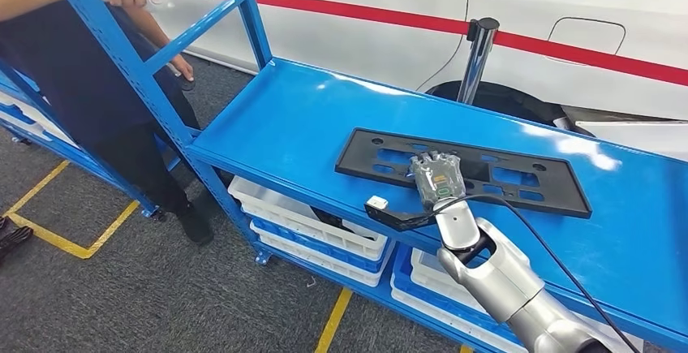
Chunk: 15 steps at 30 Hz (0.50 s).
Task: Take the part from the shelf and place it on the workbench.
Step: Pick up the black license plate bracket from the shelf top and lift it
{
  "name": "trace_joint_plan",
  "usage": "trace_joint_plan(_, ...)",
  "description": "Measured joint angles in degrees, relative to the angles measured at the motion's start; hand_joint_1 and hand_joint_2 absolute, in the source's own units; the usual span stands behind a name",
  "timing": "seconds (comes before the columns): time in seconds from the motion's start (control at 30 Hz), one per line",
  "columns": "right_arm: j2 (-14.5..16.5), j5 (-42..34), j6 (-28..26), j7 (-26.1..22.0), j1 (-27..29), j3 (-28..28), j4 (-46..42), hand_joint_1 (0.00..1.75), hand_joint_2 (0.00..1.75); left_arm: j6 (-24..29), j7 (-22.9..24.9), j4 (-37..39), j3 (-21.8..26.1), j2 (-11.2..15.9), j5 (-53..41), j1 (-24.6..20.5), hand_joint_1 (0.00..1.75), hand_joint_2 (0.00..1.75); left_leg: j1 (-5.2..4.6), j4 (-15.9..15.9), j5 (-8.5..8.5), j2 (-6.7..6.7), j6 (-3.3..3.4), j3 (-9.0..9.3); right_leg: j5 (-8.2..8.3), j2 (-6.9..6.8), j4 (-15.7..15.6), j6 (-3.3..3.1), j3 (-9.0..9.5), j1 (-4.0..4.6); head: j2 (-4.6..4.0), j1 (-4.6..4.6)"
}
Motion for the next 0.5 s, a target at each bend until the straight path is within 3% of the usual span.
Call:
trace_joint_plan(0.03, 0.1, 0.0, -0.1, 0.0, 0.0, 0.0, 0.3, 1.75, 1.75, 0.0, 0.0, 0.0, 0.0, 0.0, 0.0, 0.1, 0.00, 0.00, 0.11, 0.4, 0.38, 0.00, -0.08, -0.16, 0.02, 0.01, 0.0, 0.02, 0.02, -0.03, 0.00, 0.00)
trace_joint_plan(0.07, 0.2, 0.0, -0.1, 0.0, -0.1, -0.1, 0.7, 1.75, 1.75, 0.0, -0.1, 0.0, 0.0, 0.0, 0.0, 0.1, 0.00, 0.00, 0.17, -1.7, 1.77, 0.00, -0.07, 0.92, 0.05, 0.03, 0.0, 0.08, 0.09, -0.09, 0.00, 0.00)
trace_joint_plan(0.13, 0.5, -0.1, -0.3, 0.0, -0.5, -0.3, 1.1, 1.75, 1.75, 0.0, -0.3, 0.0, 0.0, 0.0, 0.0, 0.0, 0.00, 0.00, 0.18, -10.9, 5.53, -0.01, 0.20, 5.49, 0.13, 0.07, 0.0, 0.36, 0.22, -0.16, 0.00, -0.01)
trace_joint_plan(0.2, 0.8, -0.2, -0.5, 0.0, -0.8, -0.6, 1.4, 1.75, 1.75, 0.0, -0.5, 0.0, 0.0, 0.0, -0.1, -0.2, 0.00, 0.00, -0.16, -17.3, 7.46, -0.02, 0.68, 8.54, 0.14, 0.10, -0.1, 1.03, 0.33, -0.08, 0.00, 0.00)
trace_joint_plan(0.33, 0.9, -1.0, -2.0, -0.4, -0.9, -1.1, 1.9, 1.75, 1.75, 0.1, -1.0, 0.0, 0.0, 0.0, 0.0, -0.3, 0.00, 0.00, -0.44, -18.5, 8.29, 0.05, 2.23, 9.04, -0.15, 0.12, 0.0, 2.53, 0.43, -0.17, 0.00, 0.02)
trace_joint_plan(0.4, 0.8, -2.0, -5.0, -1.7, -0.5, -1.4, 1.5, 1.75, 1.75, 0.4, -1.4, 0.0, 0.1, 0.0, 0.2, -0.2, 0.00, 0.00, -0.30, -19.0, 8.96, 0.18, 3.04, 9.15, -3.10, 0.14, 4.5, 2.57, -1.63, -0.05, 0.00, 0.04)
trace_joint_plan(0.47, 0.8, -2.9, -7.9, -3.1, 0.6, -1.7, -0.1, 1.75, 1.75, 0.9, -2.1, 0.0, 0.2, 0.0, 0.7, 0.1, 0.00, 0.00, -0.57, -19.0, 9.03, 0.33, 3.42, 8.89, -7.35, 0.16, 12.7, 2.45, -5.53, 0.11, 0.00, 0.04)
trace_joint_plan(0.5, 0.8, -3.2, -9.1, -3.5, 1.4, -1.8, -1.6, 1.75, 1.75, 1.1, -2.5, 0.0, 0.2, 0.0, 1.0, 0.3, 0.00, 0.00, -0.68, -19.0, 9.03, 0.37, 3.48, 8.83, -8.44, 0.16, 16.0, 2.45, -7.06, 0.14, 0.00, 0.04)
